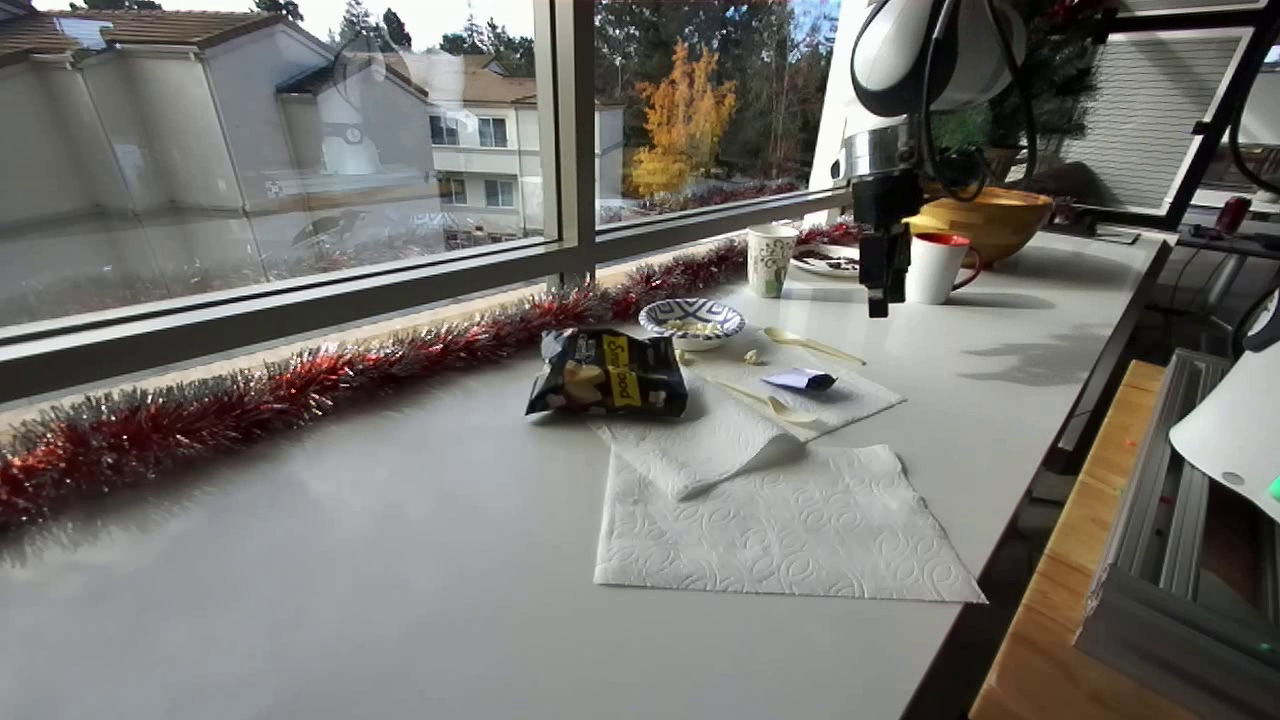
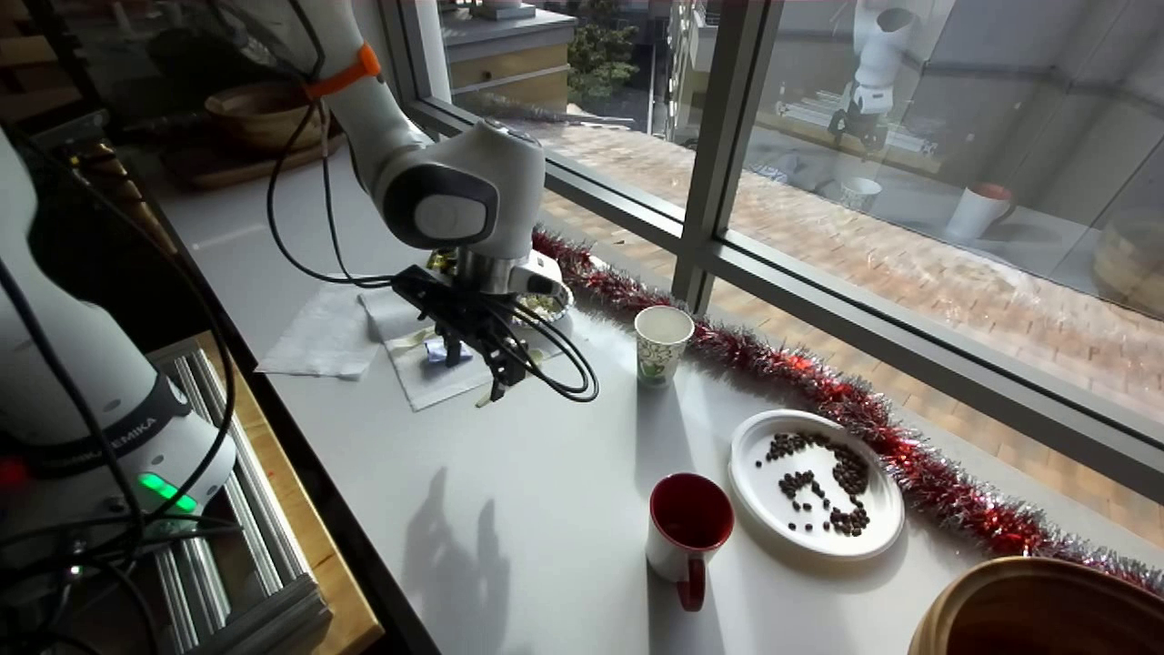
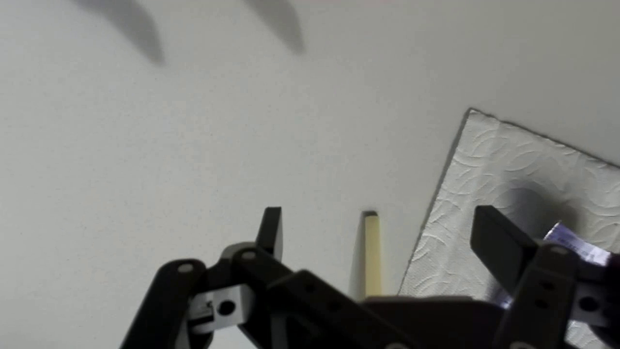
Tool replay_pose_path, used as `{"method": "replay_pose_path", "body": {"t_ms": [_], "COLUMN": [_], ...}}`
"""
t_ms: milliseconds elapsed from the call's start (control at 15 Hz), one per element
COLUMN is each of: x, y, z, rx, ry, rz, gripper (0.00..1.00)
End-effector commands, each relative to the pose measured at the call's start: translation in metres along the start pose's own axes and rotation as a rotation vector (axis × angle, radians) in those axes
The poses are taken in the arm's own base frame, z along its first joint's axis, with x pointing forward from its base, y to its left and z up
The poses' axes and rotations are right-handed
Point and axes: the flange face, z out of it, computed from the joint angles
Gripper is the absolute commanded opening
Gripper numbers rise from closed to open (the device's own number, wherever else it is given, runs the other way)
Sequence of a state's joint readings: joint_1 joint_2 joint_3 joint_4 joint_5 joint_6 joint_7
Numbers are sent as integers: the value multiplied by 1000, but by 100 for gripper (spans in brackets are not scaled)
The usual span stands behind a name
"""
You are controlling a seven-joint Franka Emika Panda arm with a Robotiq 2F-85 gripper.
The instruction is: Put the spoon in the cup
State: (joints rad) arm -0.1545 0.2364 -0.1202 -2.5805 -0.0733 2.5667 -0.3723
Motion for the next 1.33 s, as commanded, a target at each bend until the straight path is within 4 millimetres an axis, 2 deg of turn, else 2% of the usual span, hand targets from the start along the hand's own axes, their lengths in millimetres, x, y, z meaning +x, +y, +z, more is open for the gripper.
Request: {"method": "replay_pose_path", "body": {"t_ms": [0,400,467,533,600,800,867,1000,1067,1133,1200,1267], "x": [15,38,40,43,45,49,51,52,53,54,54,55], "y": [-7,-15,-15,-16,-15,-14,-13,-10,-9,-8,-7,-5], "z": [11,21,22,23,24,27,28,30,30,31,32,32], "rx": [10,14,14,17,17,24,25,29,29,32,35,36], "ry": [74,177,188,195,204,220,223,222,224,224,221,223], "rz": [0,5,5,3,3,5,4,12,13,15,18,19], "gripper": [100,100,90,89,69,74,63,54,41,34,27,25]}}
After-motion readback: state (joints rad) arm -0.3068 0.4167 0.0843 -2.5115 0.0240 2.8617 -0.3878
